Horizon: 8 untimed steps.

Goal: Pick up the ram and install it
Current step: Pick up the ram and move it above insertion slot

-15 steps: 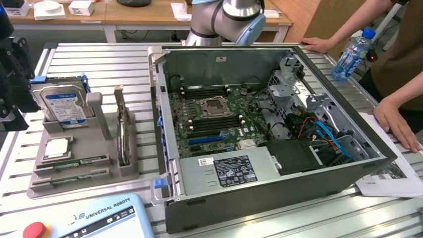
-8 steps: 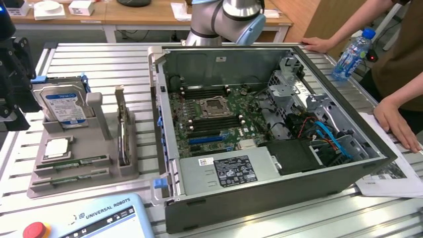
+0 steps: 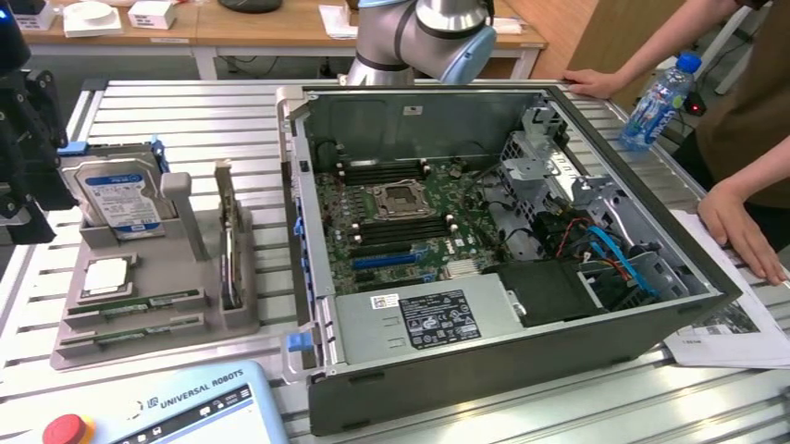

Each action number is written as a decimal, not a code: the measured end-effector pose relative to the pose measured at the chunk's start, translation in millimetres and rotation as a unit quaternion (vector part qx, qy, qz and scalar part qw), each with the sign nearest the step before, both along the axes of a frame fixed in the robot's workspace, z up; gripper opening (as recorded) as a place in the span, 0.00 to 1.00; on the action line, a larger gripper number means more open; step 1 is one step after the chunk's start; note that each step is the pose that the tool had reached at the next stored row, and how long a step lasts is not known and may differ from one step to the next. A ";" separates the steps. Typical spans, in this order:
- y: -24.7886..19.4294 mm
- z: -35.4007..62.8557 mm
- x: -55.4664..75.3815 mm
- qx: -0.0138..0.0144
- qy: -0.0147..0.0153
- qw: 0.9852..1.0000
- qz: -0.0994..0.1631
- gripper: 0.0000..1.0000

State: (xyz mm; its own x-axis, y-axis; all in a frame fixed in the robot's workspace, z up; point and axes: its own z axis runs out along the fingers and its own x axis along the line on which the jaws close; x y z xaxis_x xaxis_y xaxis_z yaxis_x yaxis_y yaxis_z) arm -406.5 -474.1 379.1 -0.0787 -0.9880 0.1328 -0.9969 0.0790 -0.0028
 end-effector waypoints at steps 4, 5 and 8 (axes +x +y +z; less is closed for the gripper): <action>-2.8 0.0 0.0 0.016 0.000 1.000 0.000 0.45; -3.4 0.0 0.0 0.020 0.000 1.000 0.000 0.45; -4.9 0.0 0.0 0.030 0.000 1.000 0.000 0.45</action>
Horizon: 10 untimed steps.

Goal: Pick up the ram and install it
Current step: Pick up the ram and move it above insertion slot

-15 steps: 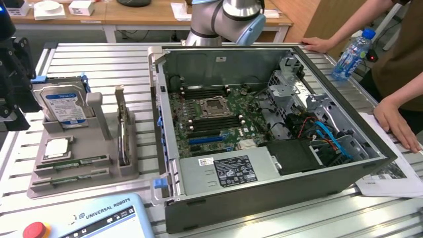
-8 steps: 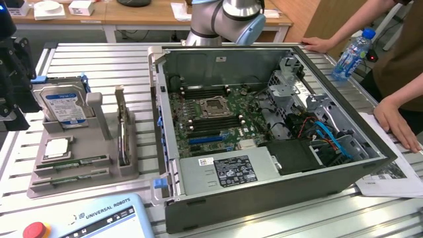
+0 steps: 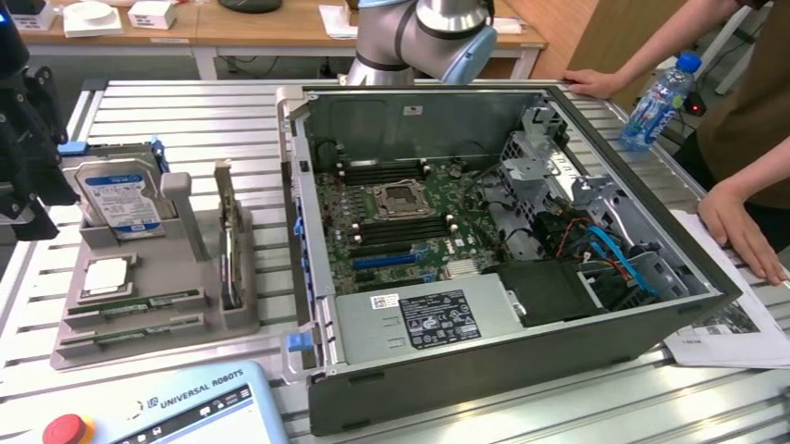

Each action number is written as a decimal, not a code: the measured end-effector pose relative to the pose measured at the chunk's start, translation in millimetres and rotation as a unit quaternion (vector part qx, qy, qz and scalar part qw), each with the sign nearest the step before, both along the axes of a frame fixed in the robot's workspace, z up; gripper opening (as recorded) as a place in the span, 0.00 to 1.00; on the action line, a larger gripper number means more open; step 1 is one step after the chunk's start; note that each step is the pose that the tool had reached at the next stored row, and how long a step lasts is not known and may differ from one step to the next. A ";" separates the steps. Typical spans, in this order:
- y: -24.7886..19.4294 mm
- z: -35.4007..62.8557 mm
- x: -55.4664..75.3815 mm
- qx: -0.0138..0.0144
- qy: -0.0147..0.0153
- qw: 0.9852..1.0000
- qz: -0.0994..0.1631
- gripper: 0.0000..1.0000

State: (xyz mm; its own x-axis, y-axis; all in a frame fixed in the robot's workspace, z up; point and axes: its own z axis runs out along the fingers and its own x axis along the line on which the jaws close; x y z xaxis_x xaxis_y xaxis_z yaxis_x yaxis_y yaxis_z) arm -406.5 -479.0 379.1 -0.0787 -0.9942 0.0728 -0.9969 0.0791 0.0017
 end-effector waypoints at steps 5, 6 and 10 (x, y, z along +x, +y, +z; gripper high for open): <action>-2.3 0.1 0.0 0.013 0.000 1.000 0.000 0.45; -2.7 0.0 0.0 0.016 0.000 1.000 0.000 0.45; -3.2 0.0 0.0 0.019 0.000 1.000 0.000 0.45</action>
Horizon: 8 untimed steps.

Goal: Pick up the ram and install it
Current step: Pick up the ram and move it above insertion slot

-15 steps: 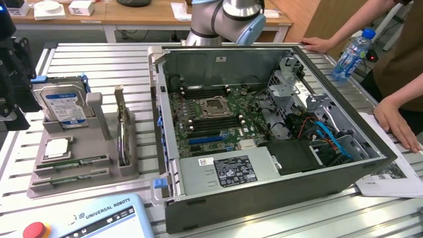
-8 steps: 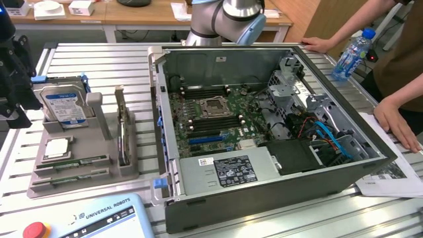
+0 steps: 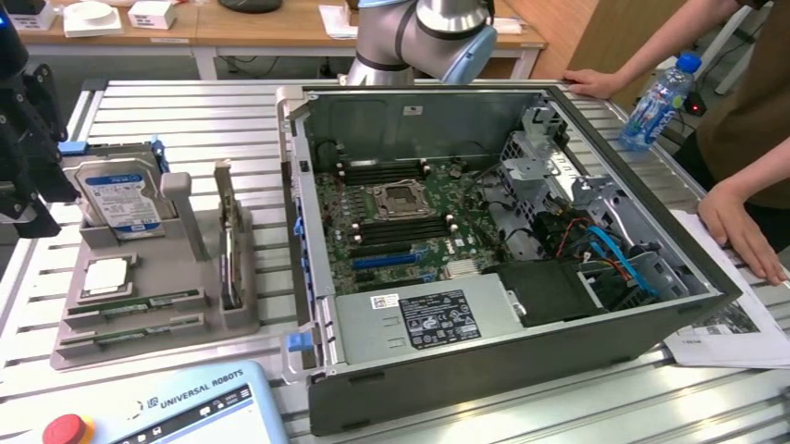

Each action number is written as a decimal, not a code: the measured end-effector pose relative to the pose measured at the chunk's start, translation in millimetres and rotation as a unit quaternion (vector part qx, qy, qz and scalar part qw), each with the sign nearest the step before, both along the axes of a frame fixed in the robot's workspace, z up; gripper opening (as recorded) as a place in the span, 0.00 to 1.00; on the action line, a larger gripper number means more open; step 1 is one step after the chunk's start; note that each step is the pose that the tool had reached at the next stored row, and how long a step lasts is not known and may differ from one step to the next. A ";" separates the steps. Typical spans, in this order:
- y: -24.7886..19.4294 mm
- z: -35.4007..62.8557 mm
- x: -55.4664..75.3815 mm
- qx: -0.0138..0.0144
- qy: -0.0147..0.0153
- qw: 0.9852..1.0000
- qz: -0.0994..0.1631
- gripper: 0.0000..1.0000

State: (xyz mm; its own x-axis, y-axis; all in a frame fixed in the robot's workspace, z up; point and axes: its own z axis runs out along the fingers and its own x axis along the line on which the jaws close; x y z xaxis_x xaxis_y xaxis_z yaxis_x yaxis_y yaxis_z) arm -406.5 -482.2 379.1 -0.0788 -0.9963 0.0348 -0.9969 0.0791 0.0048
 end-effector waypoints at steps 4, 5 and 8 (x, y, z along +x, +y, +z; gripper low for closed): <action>-0.9 0.0 0.1 0.001 0.000 1.000 0.000 0.45; -1.6 0.0 0.1 0.002 0.000 1.000 0.000 0.45; -2.0 0.0 0.0 0.004 0.000 1.000 0.000 0.45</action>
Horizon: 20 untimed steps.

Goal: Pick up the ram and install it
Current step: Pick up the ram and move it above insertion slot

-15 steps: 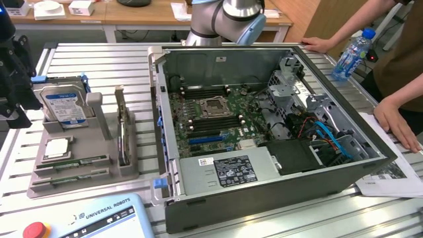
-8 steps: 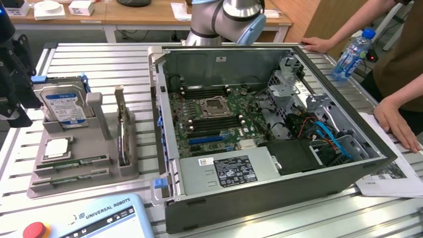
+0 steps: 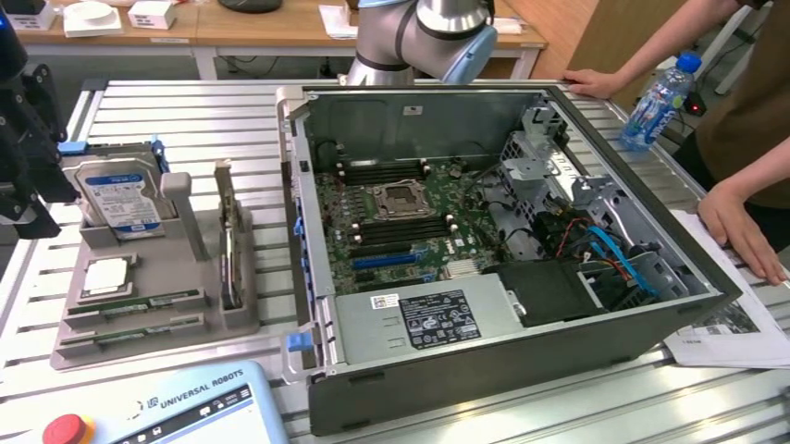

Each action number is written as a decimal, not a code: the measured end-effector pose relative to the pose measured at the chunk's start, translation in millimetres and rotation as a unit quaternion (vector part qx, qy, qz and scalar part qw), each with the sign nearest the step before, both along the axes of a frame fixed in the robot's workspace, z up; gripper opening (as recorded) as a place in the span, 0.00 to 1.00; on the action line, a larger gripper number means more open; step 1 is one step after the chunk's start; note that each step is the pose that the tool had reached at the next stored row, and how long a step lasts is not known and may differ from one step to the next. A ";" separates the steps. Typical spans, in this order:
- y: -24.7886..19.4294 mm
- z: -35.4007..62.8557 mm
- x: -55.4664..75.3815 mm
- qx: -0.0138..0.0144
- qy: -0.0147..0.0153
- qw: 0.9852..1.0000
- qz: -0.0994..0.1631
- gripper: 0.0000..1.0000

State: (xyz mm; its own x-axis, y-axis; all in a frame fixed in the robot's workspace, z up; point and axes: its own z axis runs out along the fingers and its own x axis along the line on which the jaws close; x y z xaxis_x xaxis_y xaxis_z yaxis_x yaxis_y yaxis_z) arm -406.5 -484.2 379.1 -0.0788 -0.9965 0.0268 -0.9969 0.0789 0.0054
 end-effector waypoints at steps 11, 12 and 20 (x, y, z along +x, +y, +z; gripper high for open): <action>1.6 0.1 0.0 0.000 0.000 1.000 0.000 0.45; 2.4 0.1 -0.1 0.000 0.000 1.000 0.000 0.45; -0.1 0.0 0.0 0.000 0.000 1.000 0.000 0.45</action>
State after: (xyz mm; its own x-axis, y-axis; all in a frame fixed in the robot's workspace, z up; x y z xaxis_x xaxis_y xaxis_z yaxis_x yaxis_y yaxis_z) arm -406.4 -484.3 379.1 -0.0786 -0.9966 0.0263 -0.9969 0.0788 0.0055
